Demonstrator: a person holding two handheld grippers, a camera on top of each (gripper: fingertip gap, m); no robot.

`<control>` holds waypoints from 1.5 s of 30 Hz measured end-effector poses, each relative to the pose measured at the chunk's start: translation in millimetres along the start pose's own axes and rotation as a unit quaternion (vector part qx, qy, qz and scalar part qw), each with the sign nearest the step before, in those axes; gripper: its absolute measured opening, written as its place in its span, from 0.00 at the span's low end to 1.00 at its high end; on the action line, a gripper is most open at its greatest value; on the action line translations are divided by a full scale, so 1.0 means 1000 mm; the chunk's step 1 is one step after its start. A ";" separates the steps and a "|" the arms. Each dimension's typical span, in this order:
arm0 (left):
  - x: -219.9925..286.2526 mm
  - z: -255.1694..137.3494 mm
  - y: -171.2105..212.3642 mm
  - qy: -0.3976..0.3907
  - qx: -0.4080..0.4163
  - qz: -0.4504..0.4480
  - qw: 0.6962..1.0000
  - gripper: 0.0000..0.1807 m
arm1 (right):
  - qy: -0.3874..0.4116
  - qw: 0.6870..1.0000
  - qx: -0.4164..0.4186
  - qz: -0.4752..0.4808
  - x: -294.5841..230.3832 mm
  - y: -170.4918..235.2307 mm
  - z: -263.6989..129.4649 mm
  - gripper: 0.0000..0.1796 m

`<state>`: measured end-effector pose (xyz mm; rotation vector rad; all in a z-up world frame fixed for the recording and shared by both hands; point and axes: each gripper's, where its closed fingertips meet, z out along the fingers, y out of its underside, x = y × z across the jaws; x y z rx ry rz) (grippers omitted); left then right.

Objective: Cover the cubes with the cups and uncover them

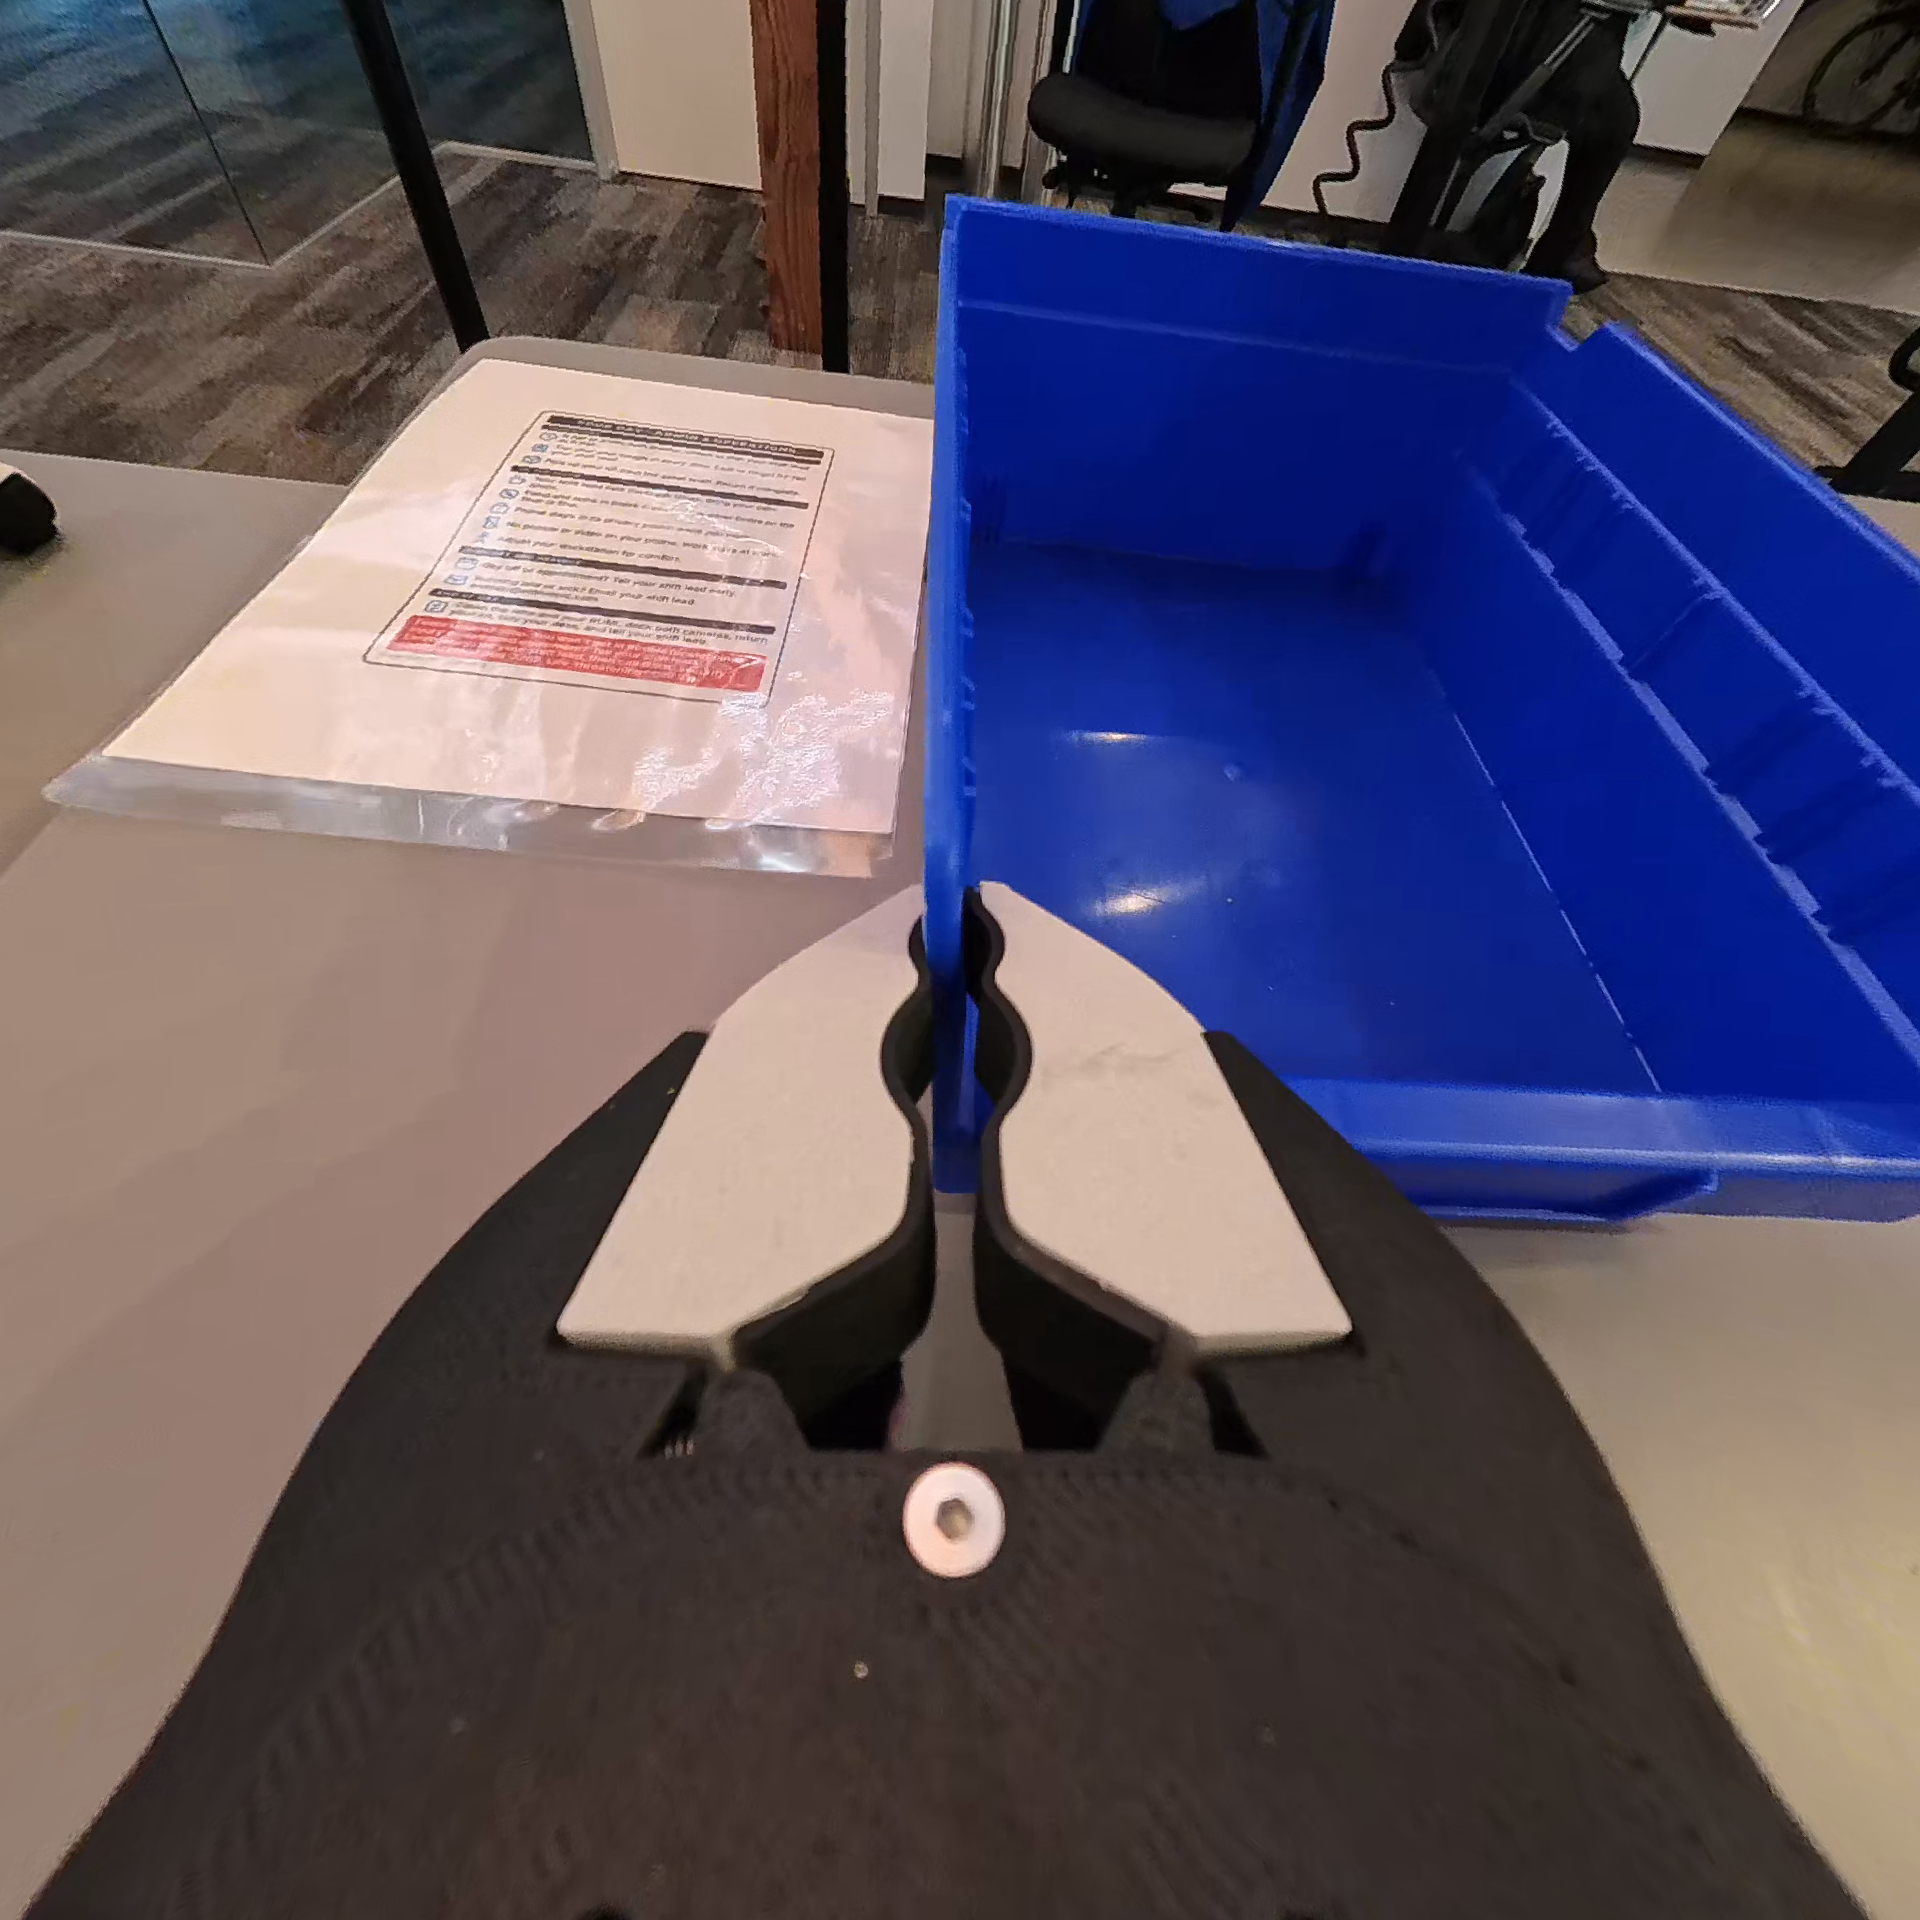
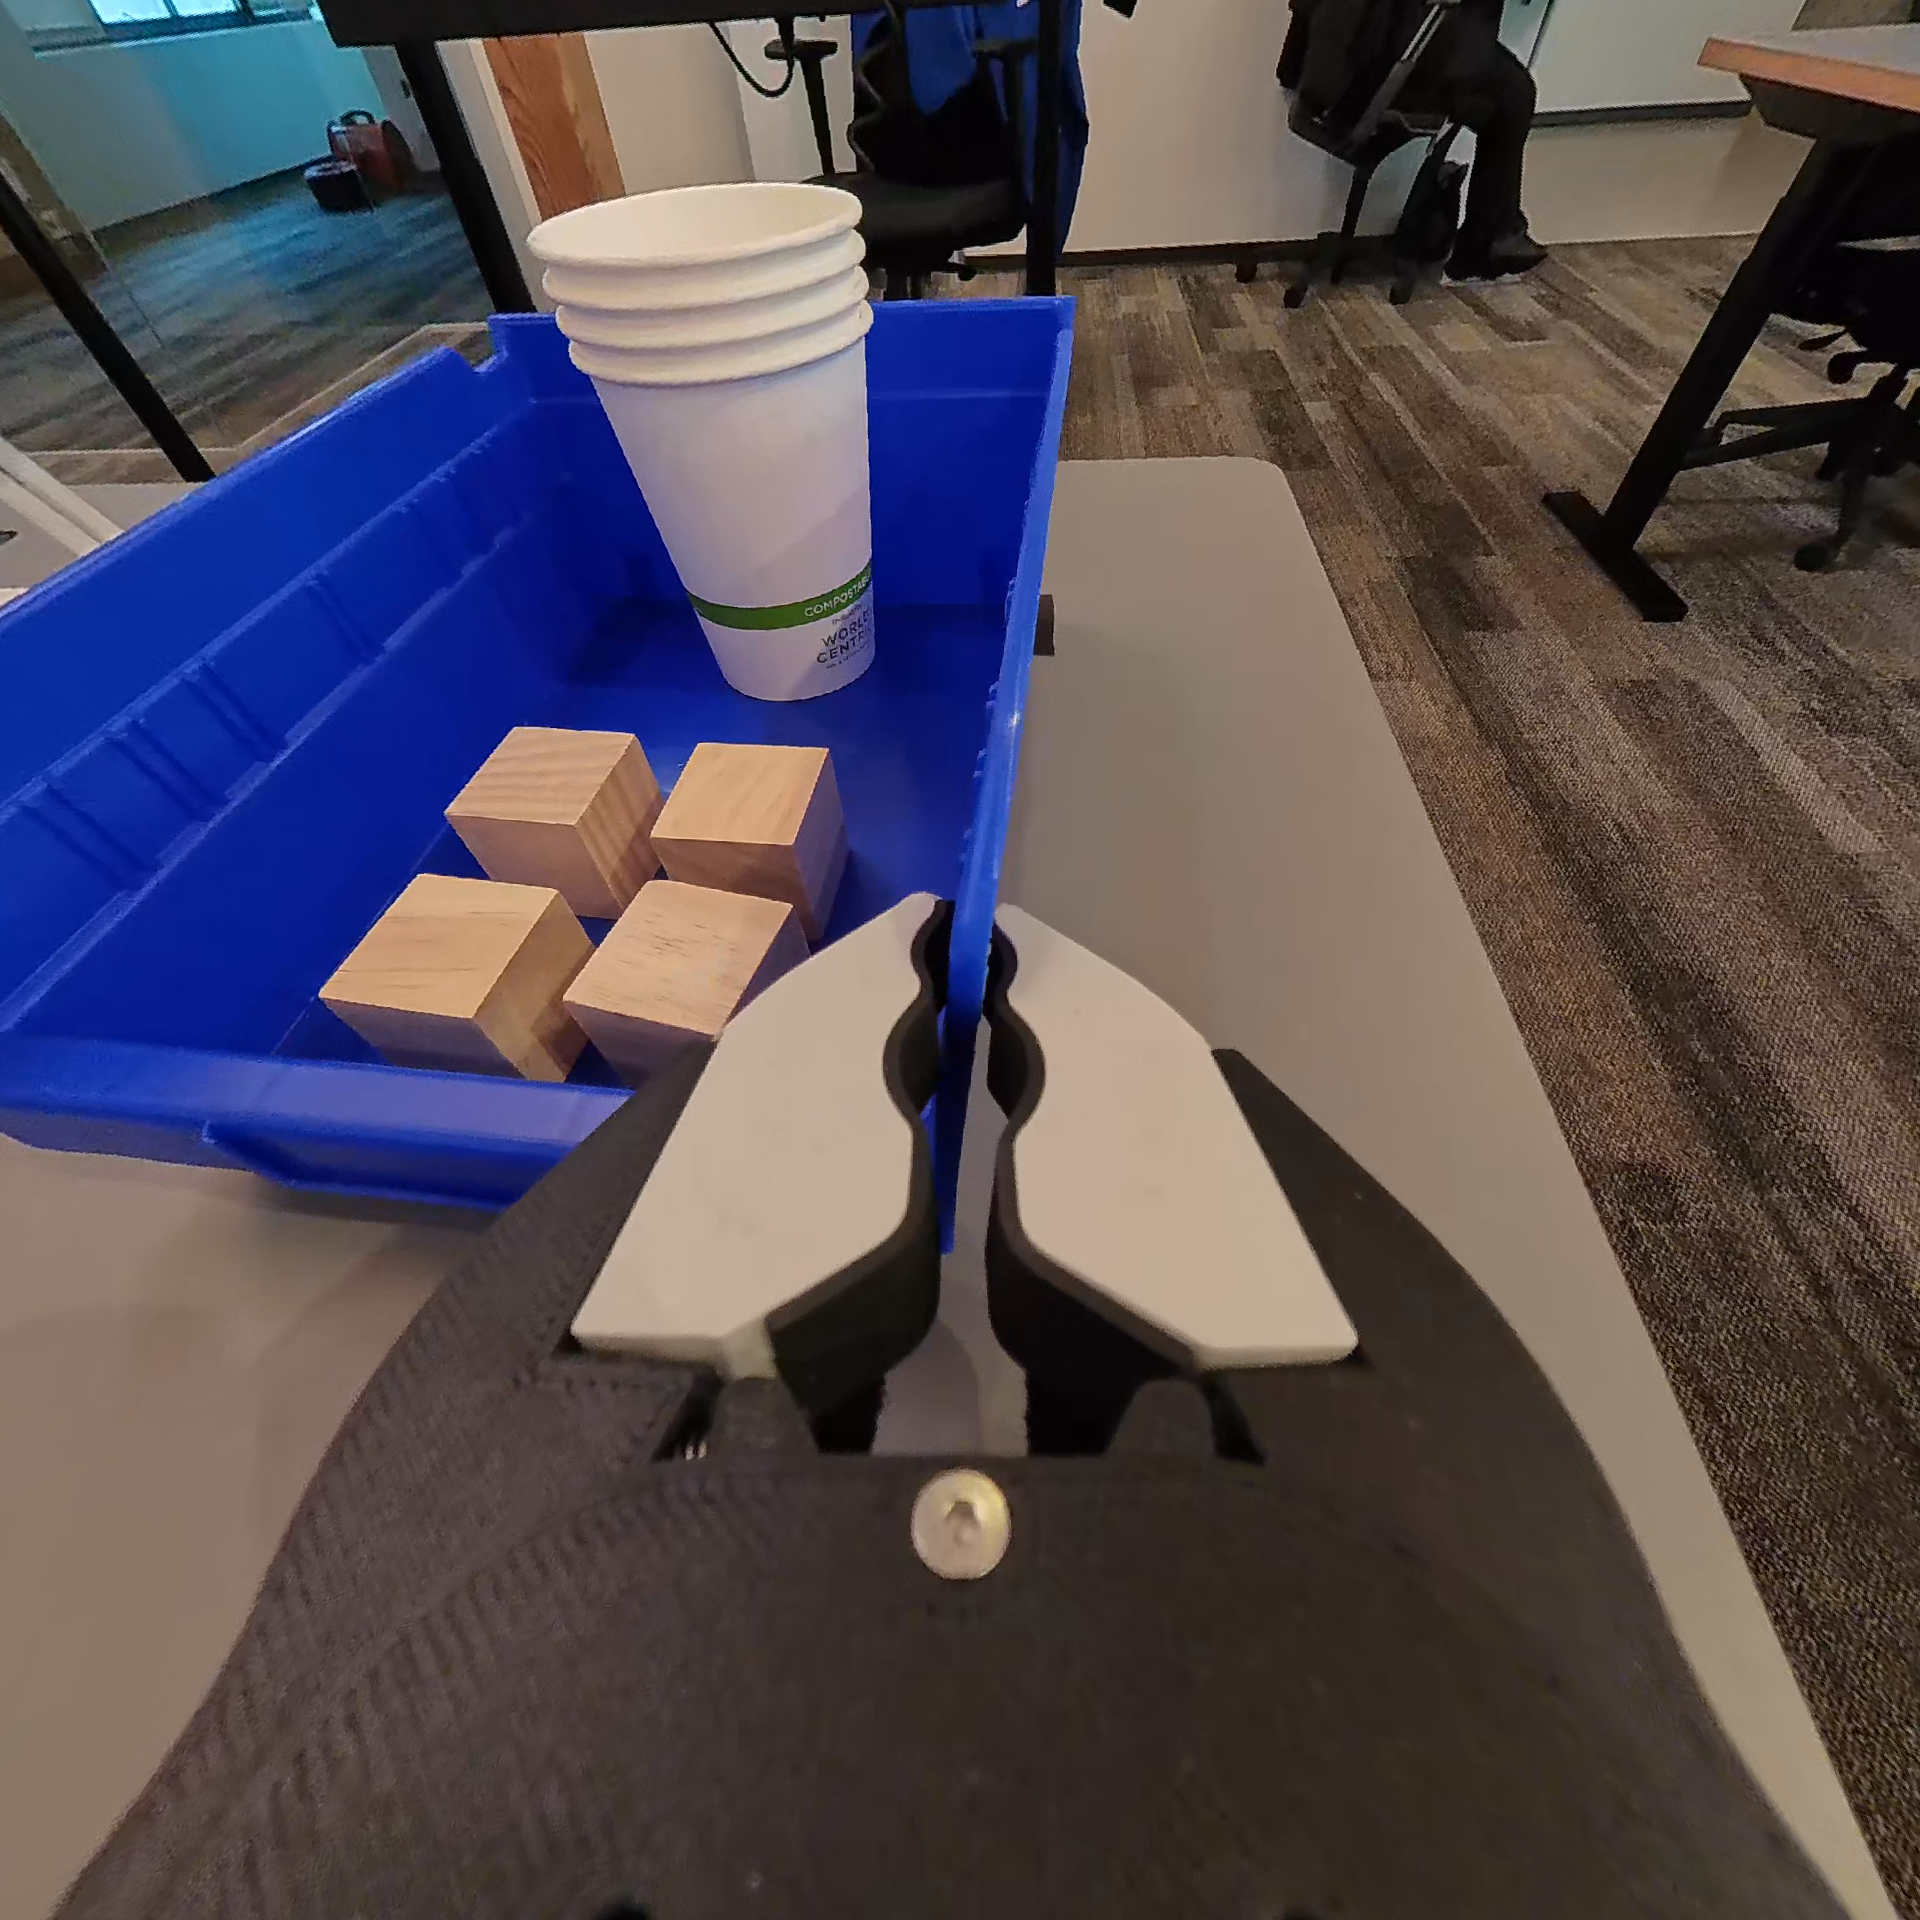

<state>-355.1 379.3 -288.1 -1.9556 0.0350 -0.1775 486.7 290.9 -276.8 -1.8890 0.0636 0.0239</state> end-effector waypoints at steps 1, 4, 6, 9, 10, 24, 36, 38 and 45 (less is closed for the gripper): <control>0.000 -0.003 0.001 0.000 0.001 -0.001 1.000 0.01 | 0.001 1.000 0.000 0.000 -0.001 0.001 -0.002 0.03; 0.001 -0.013 0.005 0.003 0.000 0.003 1.000 0.01 | -0.001 1.000 0.000 -0.003 -0.004 0.003 -0.010 0.03; 0.001 -0.020 0.008 0.004 0.003 -0.002 1.000 0.01 | 0.000 1.000 0.000 -0.004 -0.005 0.006 -0.016 0.03; 0.003 -0.031 0.013 0.006 0.001 0.000 1.000 0.01 | 0.001 1.000 0.000 -0.004 -0.009 0.009 -0.027 0.03; 0.004 -0.035 0.014 0.008 0.001 0.001 1.000 0.01 | 0.001 1.000 0.000 -0.005 -0.010 0.011 -0.031 0.03; 0.009 -0.102 0.041 0.012 0.001 -0.001 1.000 0.01 | -0.009 1.000 -0.002 -0.004 -0.033 0.038 -0.110 0.03; 0.005 -0.149 0.061 0.013 -0.003 0.006 1.000 0.01 | -0.028 1.000 -0.002 -0.014 -0.076 0.065 -0.187 0.03; 0.005 -0.157 0.064 0.011 -0.003 0.012 1.000 0.01 | -0.030 0.999 -0.002 -0.017 -0.081 0.067 -0.193 0.03; 0.003 -0.181 0.072 0.006 0.003 0.015 1.000 0.01 | -0.030 0.999 -0.001 -0.032 -0.089 0.070 -0.199 0.03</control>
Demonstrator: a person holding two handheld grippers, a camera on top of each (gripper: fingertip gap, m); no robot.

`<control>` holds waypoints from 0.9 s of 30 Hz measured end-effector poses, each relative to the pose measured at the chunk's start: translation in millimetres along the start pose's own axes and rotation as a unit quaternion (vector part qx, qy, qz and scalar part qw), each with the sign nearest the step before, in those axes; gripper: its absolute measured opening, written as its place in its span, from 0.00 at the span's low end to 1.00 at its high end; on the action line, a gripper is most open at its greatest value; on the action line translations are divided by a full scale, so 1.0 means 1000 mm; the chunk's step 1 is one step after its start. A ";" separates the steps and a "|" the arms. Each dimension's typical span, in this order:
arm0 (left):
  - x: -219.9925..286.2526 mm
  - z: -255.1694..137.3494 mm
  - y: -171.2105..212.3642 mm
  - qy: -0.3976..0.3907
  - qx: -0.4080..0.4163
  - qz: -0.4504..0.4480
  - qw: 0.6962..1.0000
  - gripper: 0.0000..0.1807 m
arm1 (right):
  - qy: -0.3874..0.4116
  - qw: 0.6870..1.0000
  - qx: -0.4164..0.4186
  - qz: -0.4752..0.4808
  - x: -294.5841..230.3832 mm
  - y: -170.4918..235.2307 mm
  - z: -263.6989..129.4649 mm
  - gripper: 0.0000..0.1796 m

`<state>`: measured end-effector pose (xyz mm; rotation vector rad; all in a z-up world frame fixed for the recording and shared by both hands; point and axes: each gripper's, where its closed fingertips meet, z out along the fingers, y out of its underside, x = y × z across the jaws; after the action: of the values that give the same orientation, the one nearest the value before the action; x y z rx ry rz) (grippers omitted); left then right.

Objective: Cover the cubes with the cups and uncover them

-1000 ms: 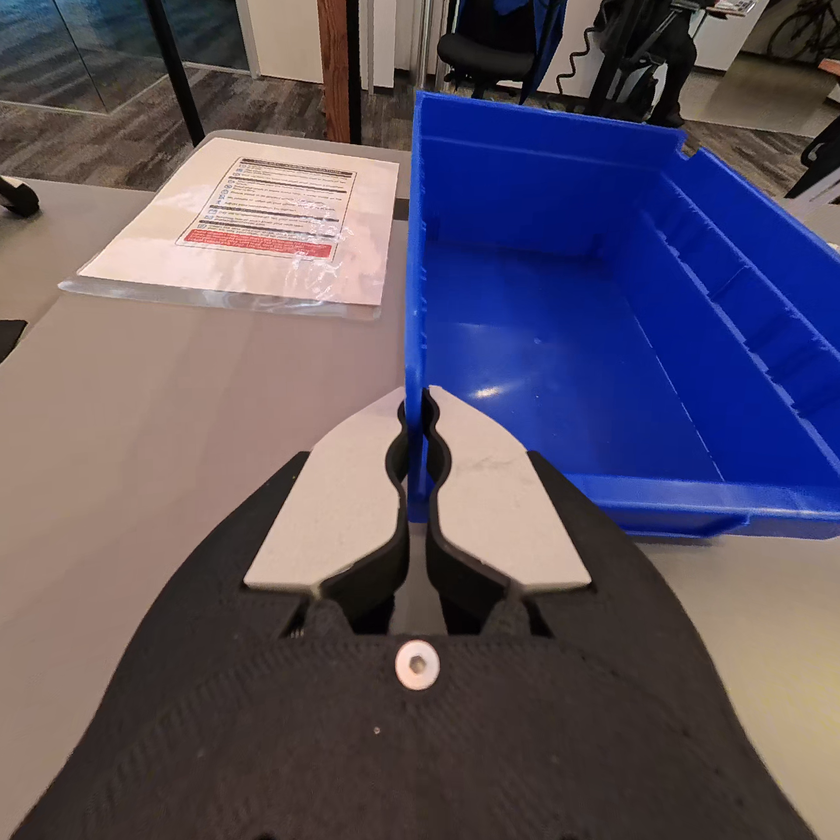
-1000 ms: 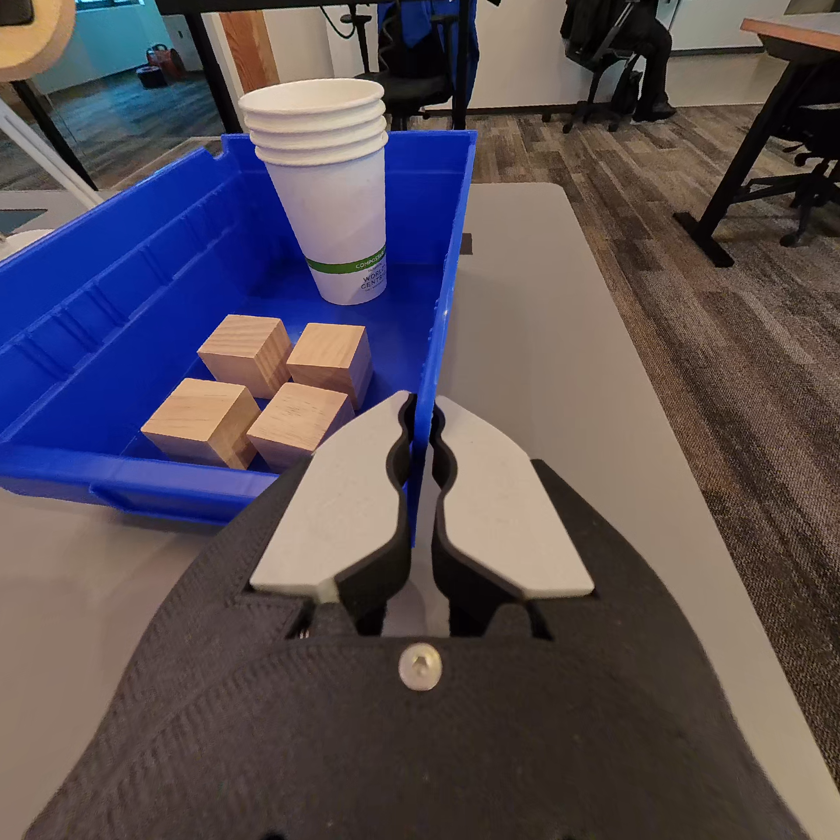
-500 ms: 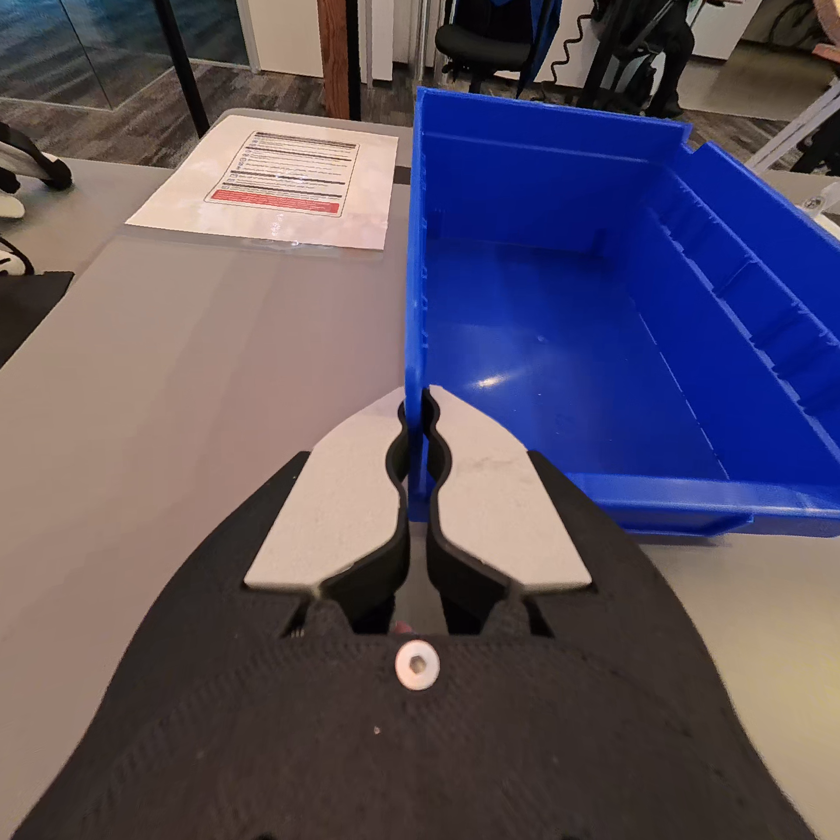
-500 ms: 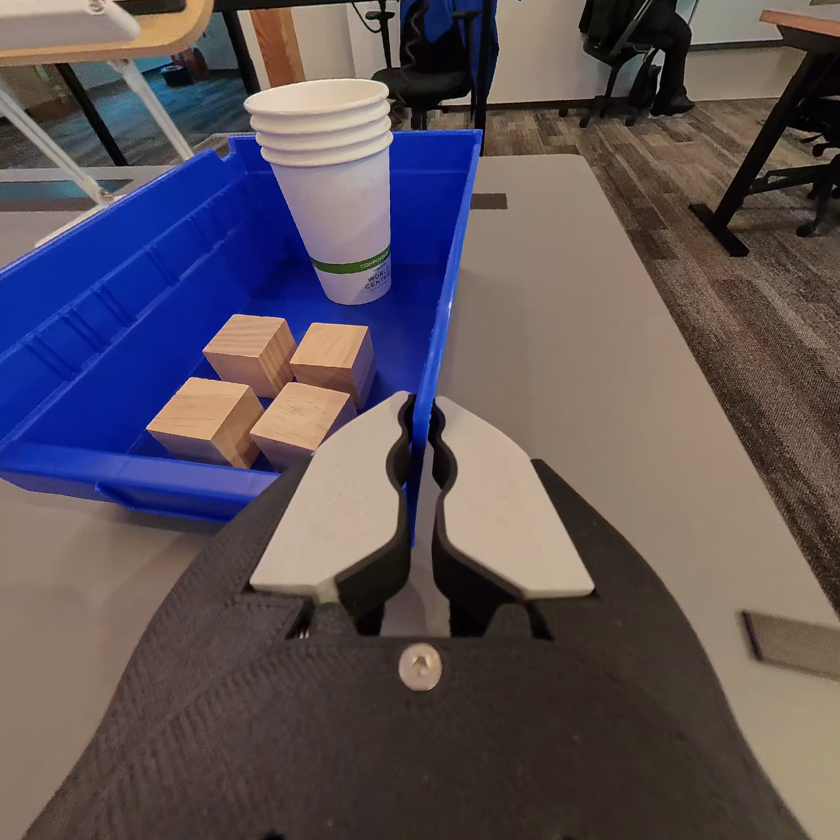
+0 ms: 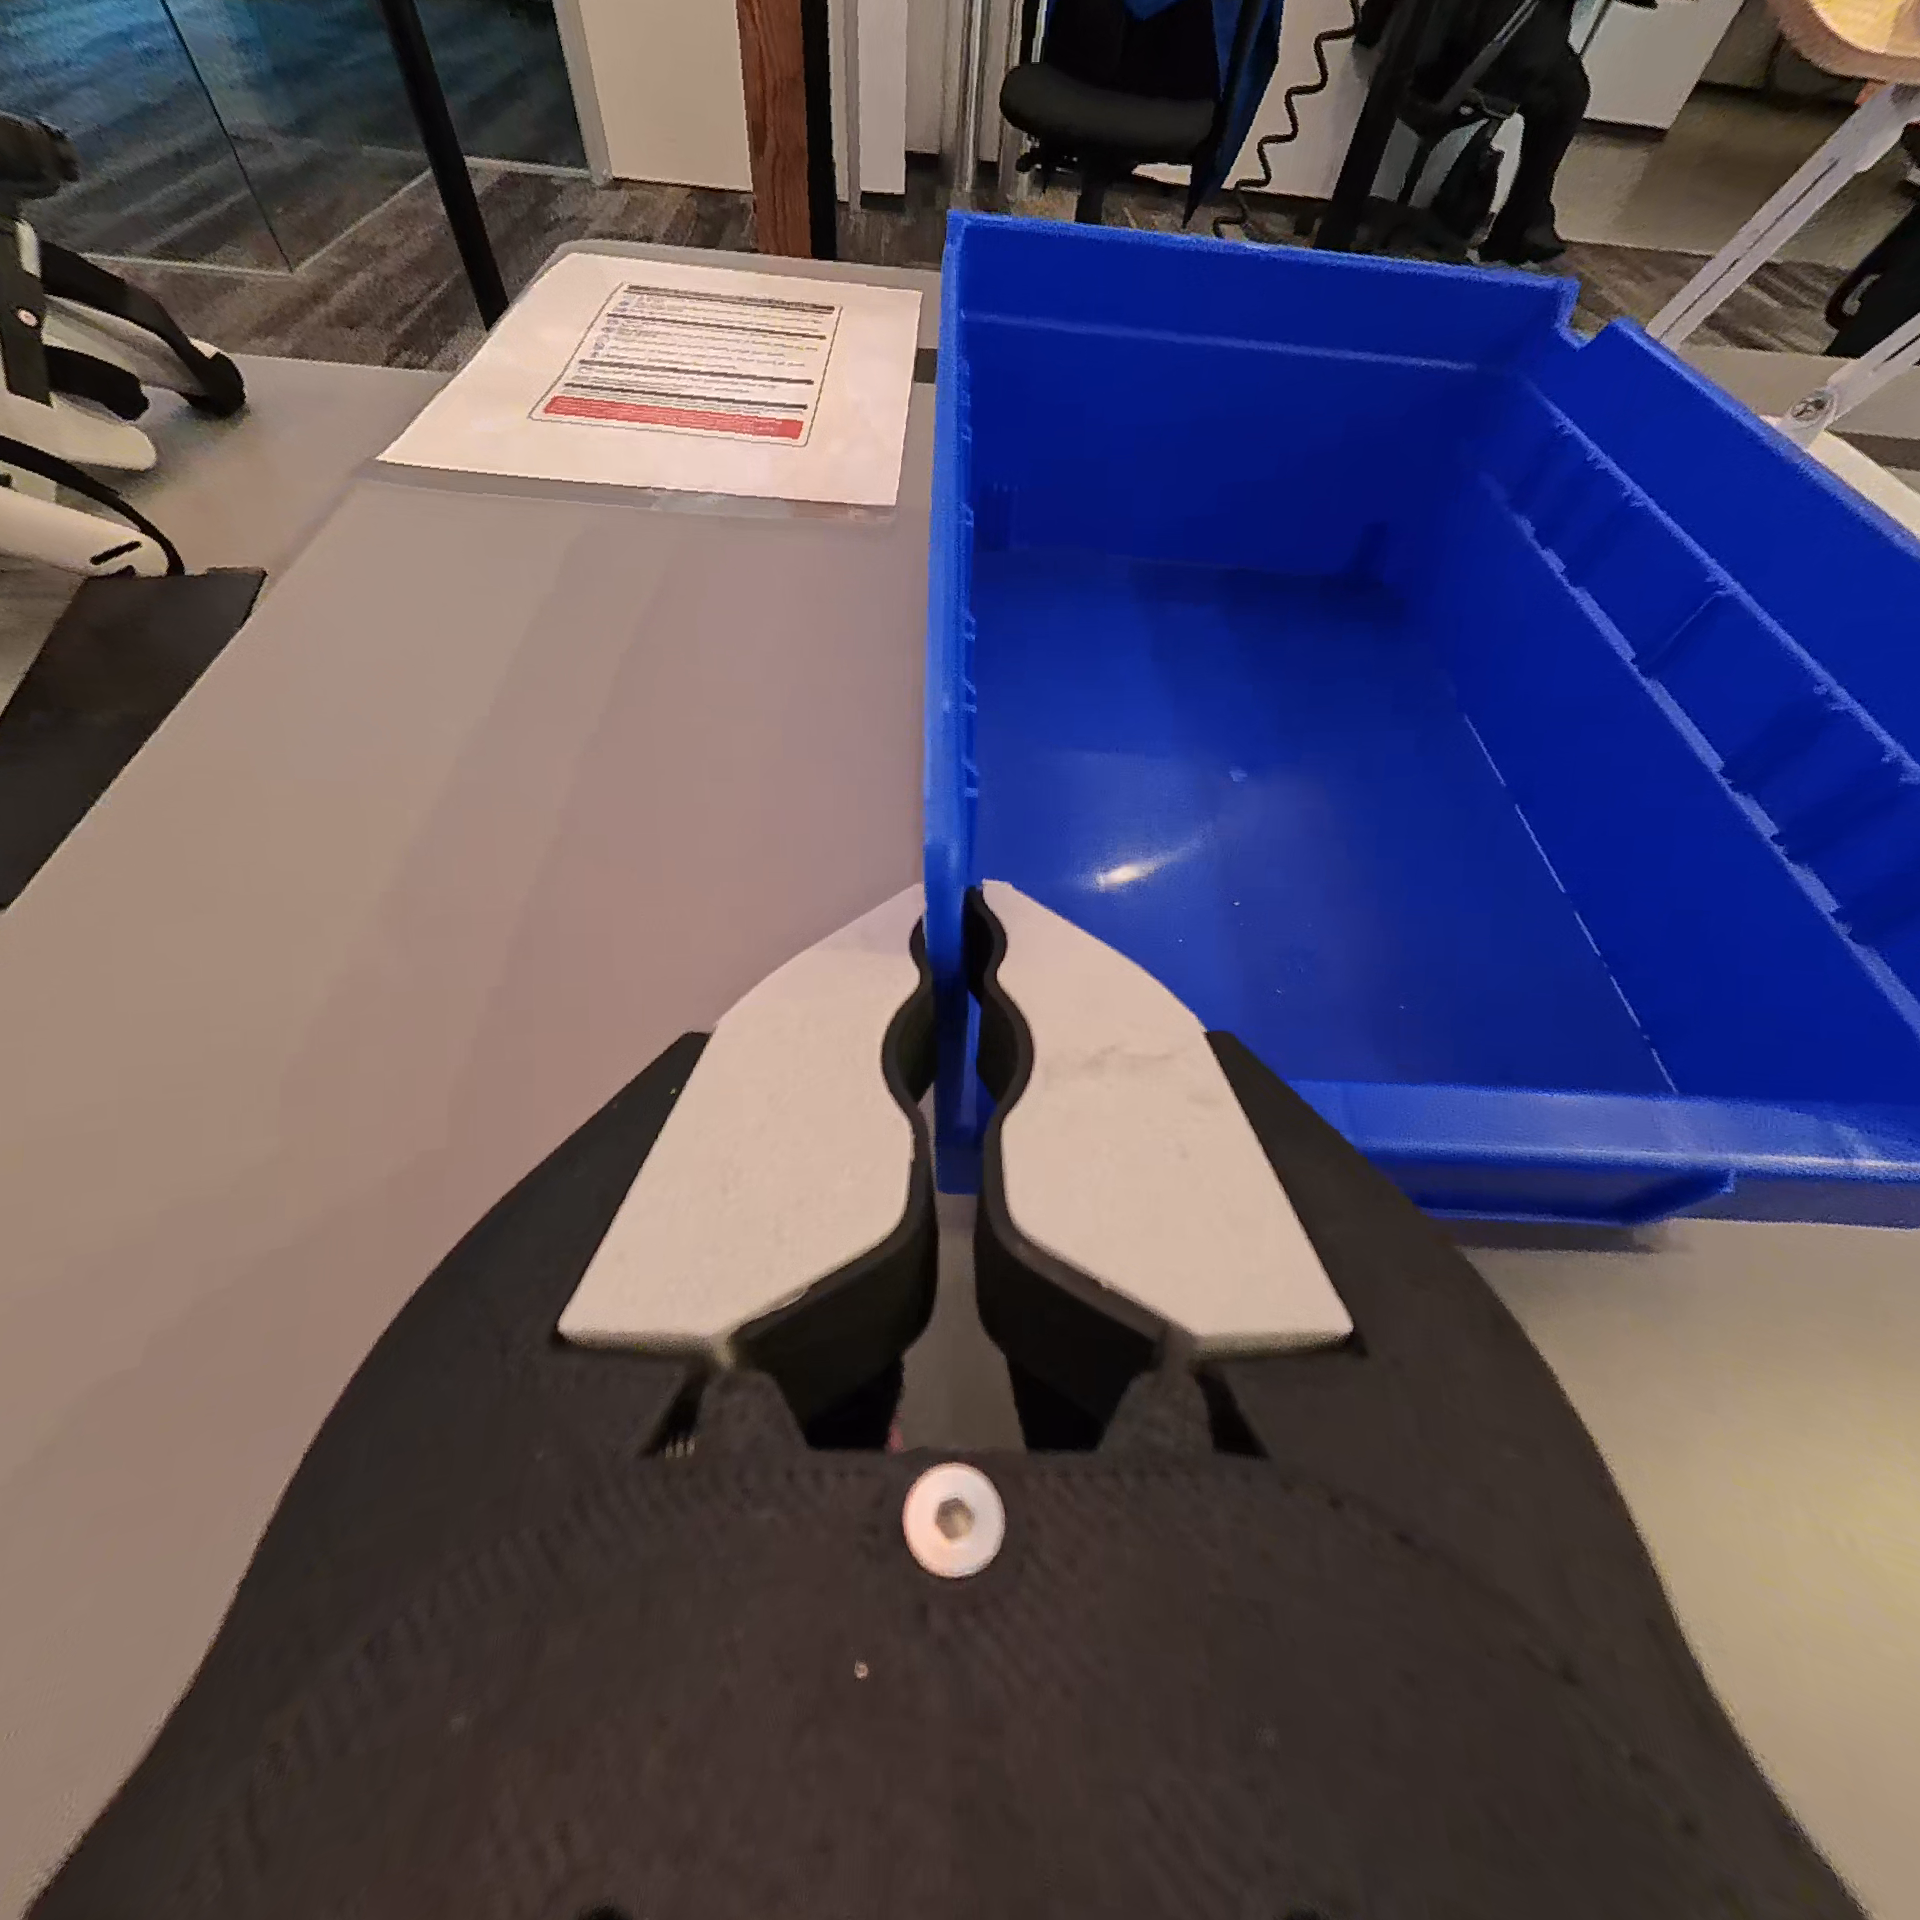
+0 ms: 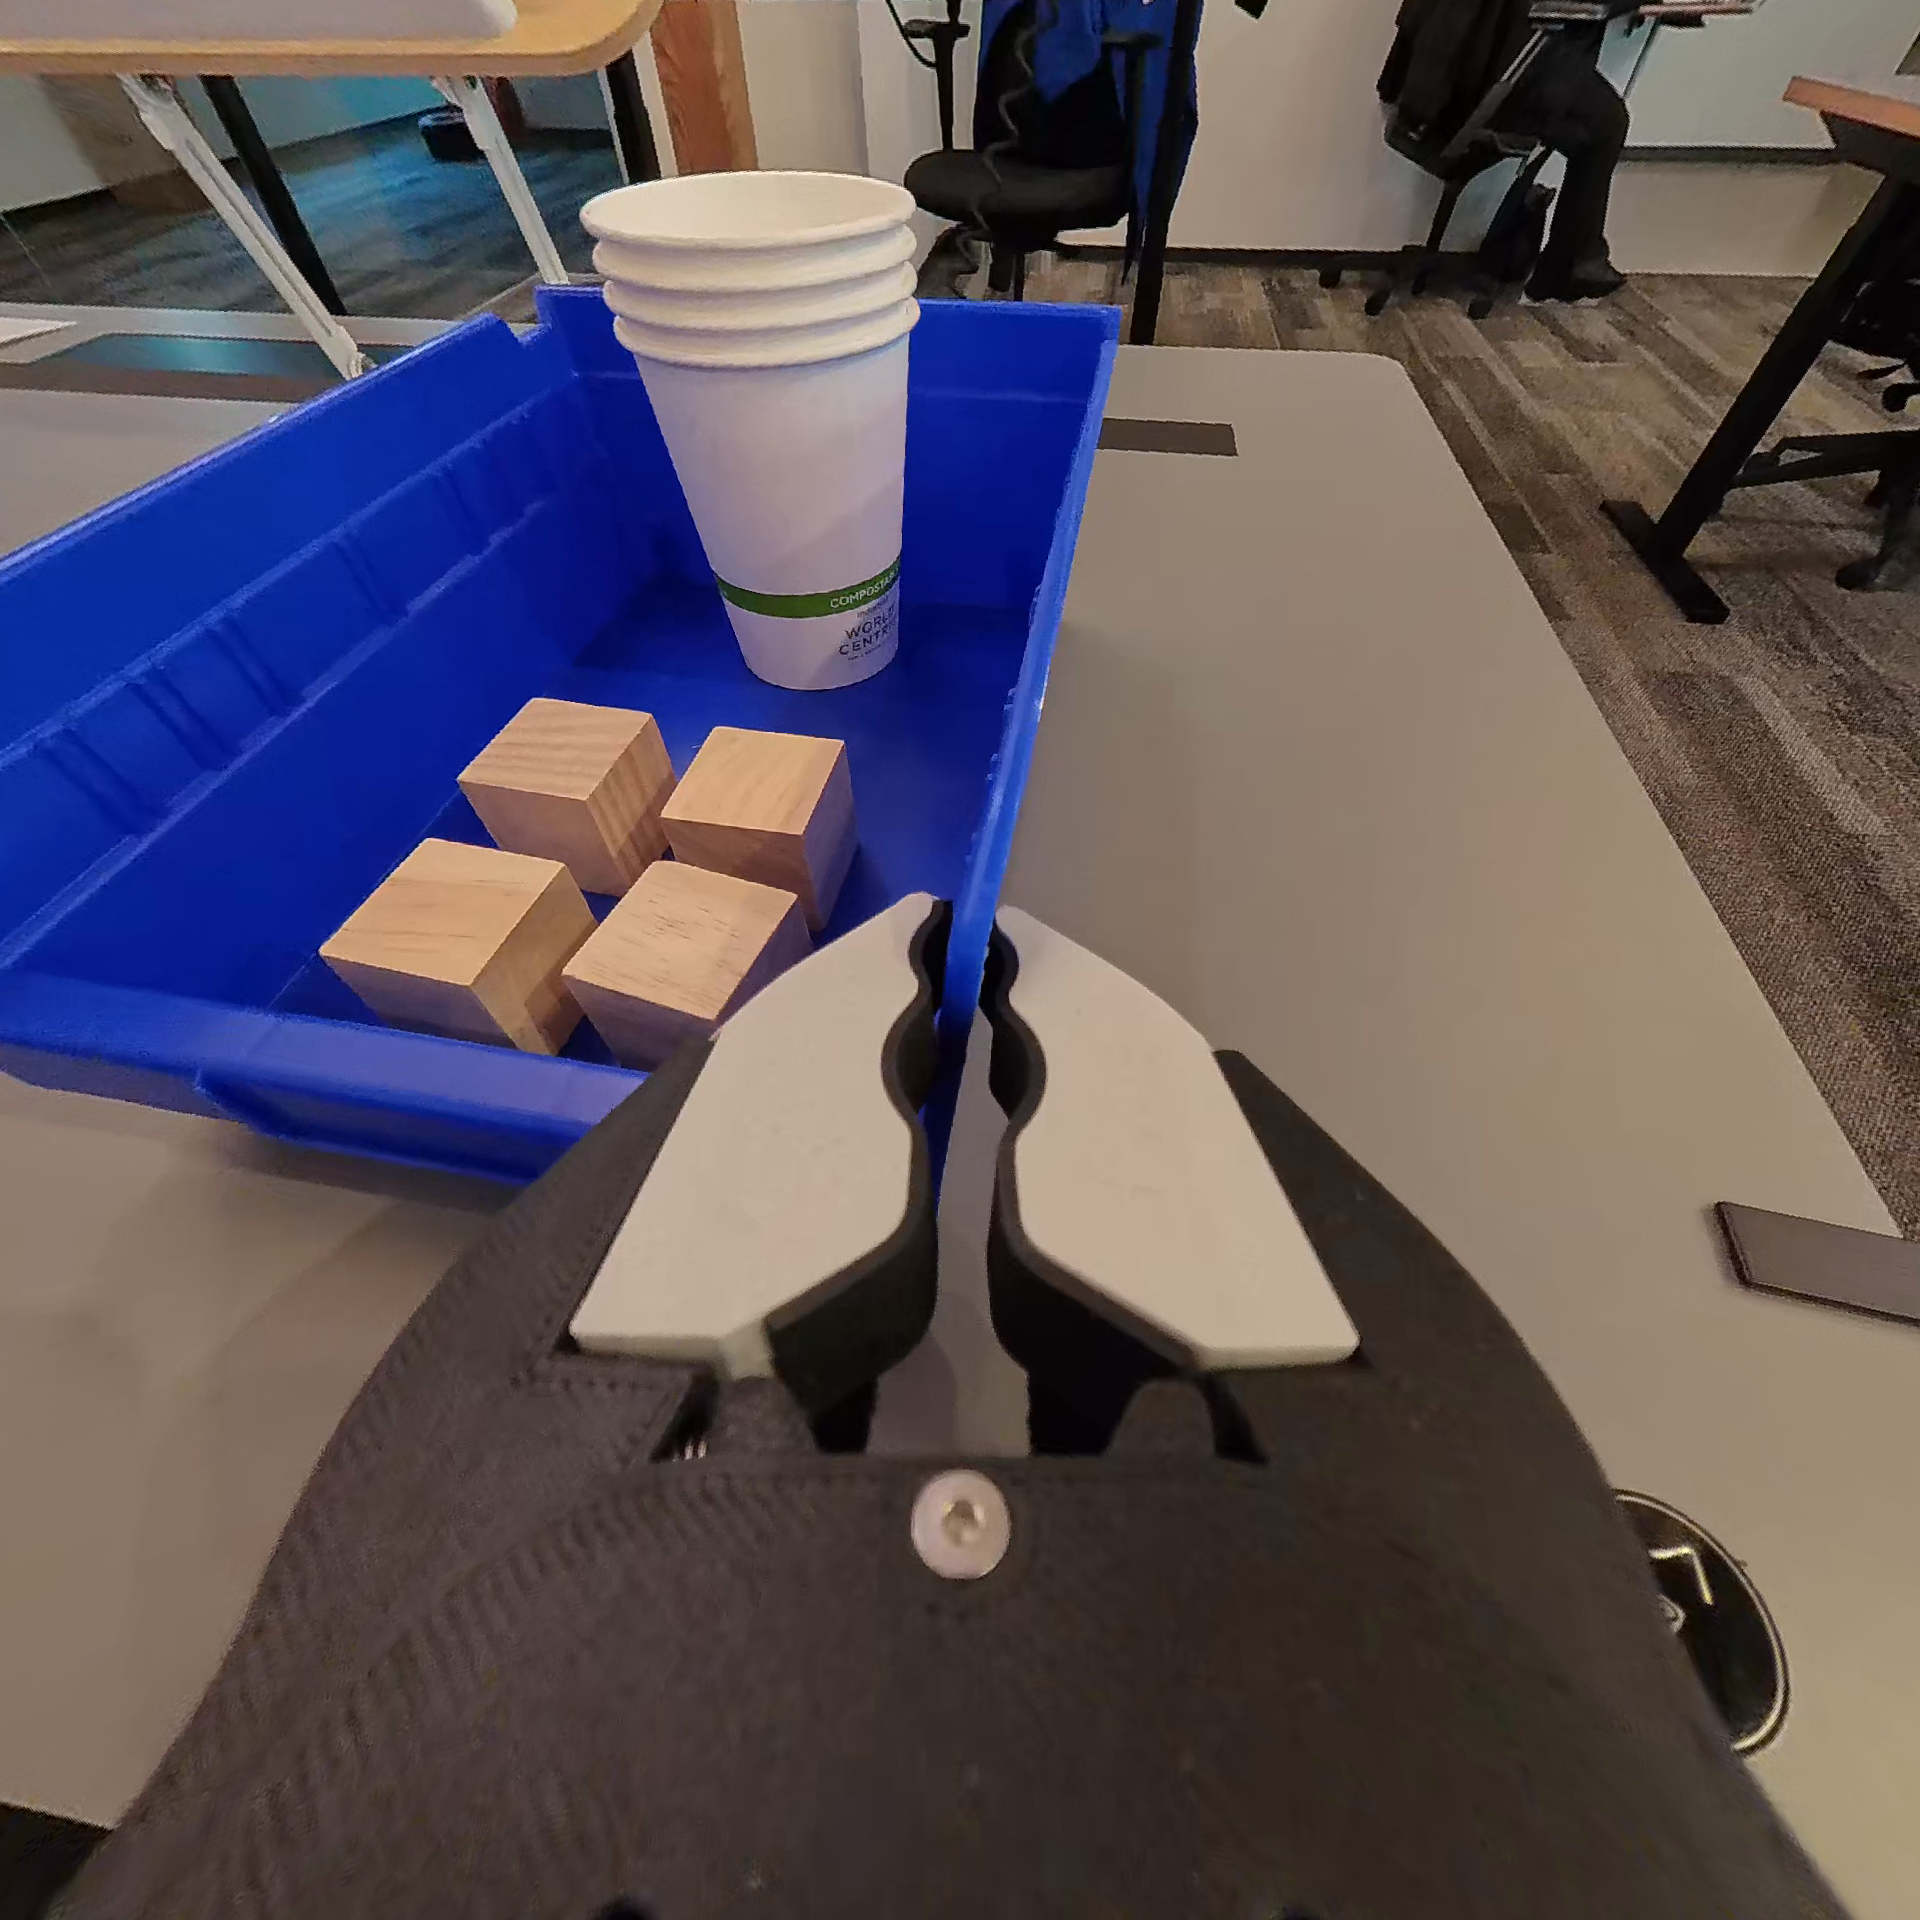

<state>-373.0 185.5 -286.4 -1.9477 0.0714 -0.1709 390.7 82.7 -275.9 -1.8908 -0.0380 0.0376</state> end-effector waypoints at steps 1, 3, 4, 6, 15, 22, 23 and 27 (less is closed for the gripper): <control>0.000 -0.003 0.000 0.000 0.003 -0.002 1.000 0.01 | -0.001 1.000 0.000 0.000 0.000 0.000 0.000 0.03; -0.002 -0.007 0.000 0.000 0.007 -0.003 1.000 0.01 | -0.004 1.000 0.000 0.002 -0.001 0.000 0.000 0.03; -0.002 -0.008 0.000 0.000 0.009 -0.007 1.000 0.01 | -0.005 1.000 -0.001 0.002 -0.002 0.000 0.001 0.03; -0.003 -0.011 0.001 0.001 0.011 -0.011 1.000 0.01 | -0.007 1.000 -0.001 -0.001 -0.005 0.000 0.001 0.03; -0.007 -0.023 0.001 -0.003 0.019 -0.011 1.000 0.01 | -0.038 0.999 -0.002 -0.007 -0.040 -0.004 0.013 0.03; -0.014 -0.031 0.004 -0.004 0.024 -0.020 1.000 0.01 | -0.097 0.995 -0.013 -0.013 -0.085 -0.004 0.019 0.19; -0.015 -0.032 0.004 -0.005 0.025 -0.021 0.999 0.01 | -0.110 0.994 -0.013 -0.004 -0.089 -0.005 0.018 0.26; -0.017 -0.037 0.002 -0.006 0.032 -0.019 0.999 0.01 | -0.150 0.989 0.013 0.014 -0.086 -0.029 0.000 0.35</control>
<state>-395.2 153.2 -275.9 -1.8861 0.0215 -0.1837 304.3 88.2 -248.0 -1.8454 -0.2151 0.3399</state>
